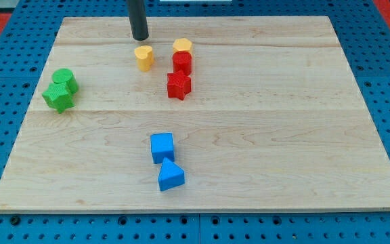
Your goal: Push the yellow heart right to the green circle
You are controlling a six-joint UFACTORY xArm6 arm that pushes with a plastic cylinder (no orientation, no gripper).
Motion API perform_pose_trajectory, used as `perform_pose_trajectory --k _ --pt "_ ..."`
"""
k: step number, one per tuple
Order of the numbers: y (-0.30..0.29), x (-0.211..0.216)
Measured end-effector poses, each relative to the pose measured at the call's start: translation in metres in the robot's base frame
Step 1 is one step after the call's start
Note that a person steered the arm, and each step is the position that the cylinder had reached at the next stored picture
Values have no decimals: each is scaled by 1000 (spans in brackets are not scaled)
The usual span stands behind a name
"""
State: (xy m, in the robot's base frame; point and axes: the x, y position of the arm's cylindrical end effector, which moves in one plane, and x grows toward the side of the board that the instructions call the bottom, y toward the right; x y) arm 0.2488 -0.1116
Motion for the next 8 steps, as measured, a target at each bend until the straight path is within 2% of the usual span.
perform_pose_trajectory --k 2,3,6,8 --pt "4 12" --pt "32 12" --pt "32 12" --pt "73 -10"
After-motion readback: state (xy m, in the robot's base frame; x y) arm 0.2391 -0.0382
